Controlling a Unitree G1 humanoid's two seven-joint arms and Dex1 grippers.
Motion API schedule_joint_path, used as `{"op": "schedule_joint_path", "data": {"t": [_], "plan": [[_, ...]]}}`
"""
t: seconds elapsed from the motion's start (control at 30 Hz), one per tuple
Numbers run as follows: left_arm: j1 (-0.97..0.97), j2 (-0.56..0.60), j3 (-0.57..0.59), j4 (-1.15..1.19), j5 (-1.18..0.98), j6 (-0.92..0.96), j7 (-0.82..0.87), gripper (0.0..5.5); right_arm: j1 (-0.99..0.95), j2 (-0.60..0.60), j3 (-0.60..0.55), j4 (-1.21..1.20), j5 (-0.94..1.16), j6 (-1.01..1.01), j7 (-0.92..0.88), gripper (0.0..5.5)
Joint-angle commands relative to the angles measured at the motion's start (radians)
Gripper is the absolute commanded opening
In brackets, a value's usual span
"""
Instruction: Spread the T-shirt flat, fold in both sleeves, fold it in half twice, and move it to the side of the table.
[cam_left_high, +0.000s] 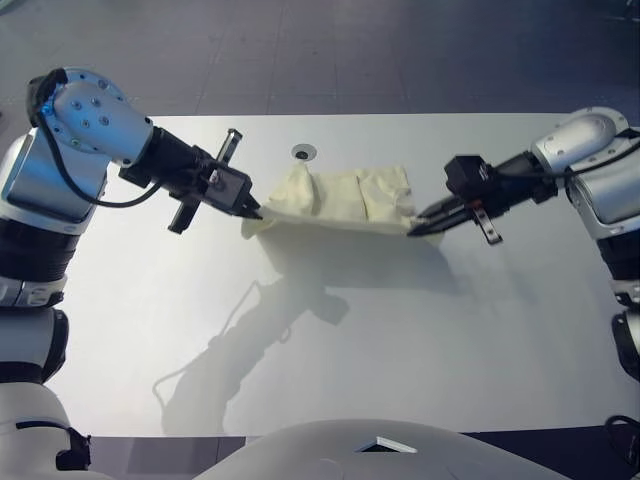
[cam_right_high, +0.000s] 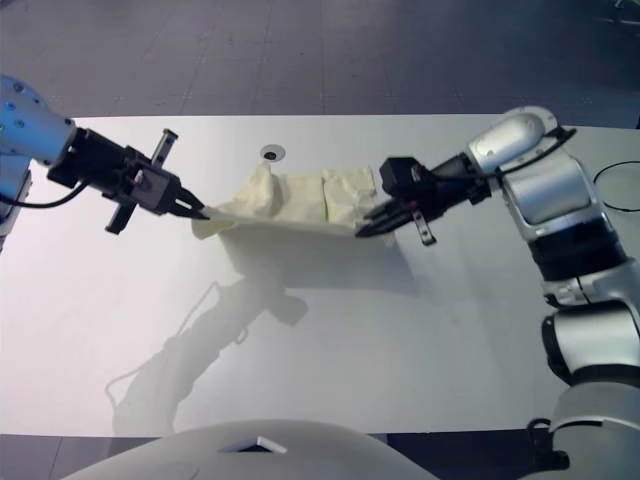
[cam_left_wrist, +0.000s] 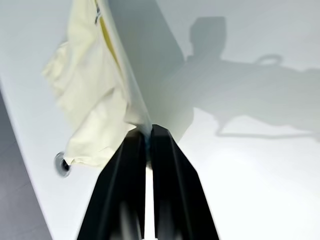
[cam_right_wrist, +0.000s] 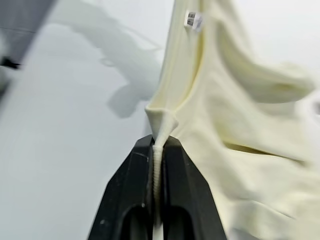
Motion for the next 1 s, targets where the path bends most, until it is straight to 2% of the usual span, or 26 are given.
{"op": "schedule_joint_path", "data": {"t": [0.03, 0.27, 0.53, 0.57, 0.6, 0.73, 0.83, 0.9, 1.0], "plan": [[0.126, 0.149, -0.068, -0.198, -0.068, 0.02, -0.011, 0.0, 0.127, -0.128, 0.014, -0.244, 0.119, 0.102, 0.007, 0.01], [0.463, 0.291, -0.079, -0.444, -0.058, 0.033, 0.01, 0.0, 0.396, -0.157, 0.03, -0.437, 0.058, 0.136, -0.059, 0.01], [0.662, 0.225, -0.078, -0.535, 0.064, 0.113, 0.154, 0.0, 0.553, -0.15, 0.05, -0.555, 0.015, 0.154, -0.122, 0.01], [0.667, 0.215, -0.07, -0.542, 0.056, 0.133, 0.165, 0.34, 0.565, -0.154, 0.048, -0.567, 0.008, 0.161, -0.132, 0.37], [0.67, 0.208, -0.056, -0.551, 0.033, 0.151, 0.17, 0.41, 0.572, -0.159, 0.041, -0.577, 0.012, 0.165, -0.13, 0.44], [0.615, 0.196, 0.072, -0.562, -0.209, 0.265, 0.121, 1.13, 0.543, -0.178, -0.038, -0.575, 0.09, 0.188, -0.073, 1.13], [0.441, 0.145, 0.175, -0.445, -0.35, 0.361, 0.112, 1.64, 0.432, -0.138, -0.115, -0.502, 0.156, 0.227, -0.059, 1.63], [0.326, 0.111, 0.206, -0.342, -0.375, 0.387, 0.102, 1.98, 0.351, -0.108, -0.149, -0.445, 0.185, 0.249, -0.055, 1.95], [0.158, 0.03, 0.169, -0.125, -0.249, 0.325, 0.135, 2.41, 0.23, -0.036, -0.161, -0.334, 0.157, 0.25, -0.097, 2.37]]}}
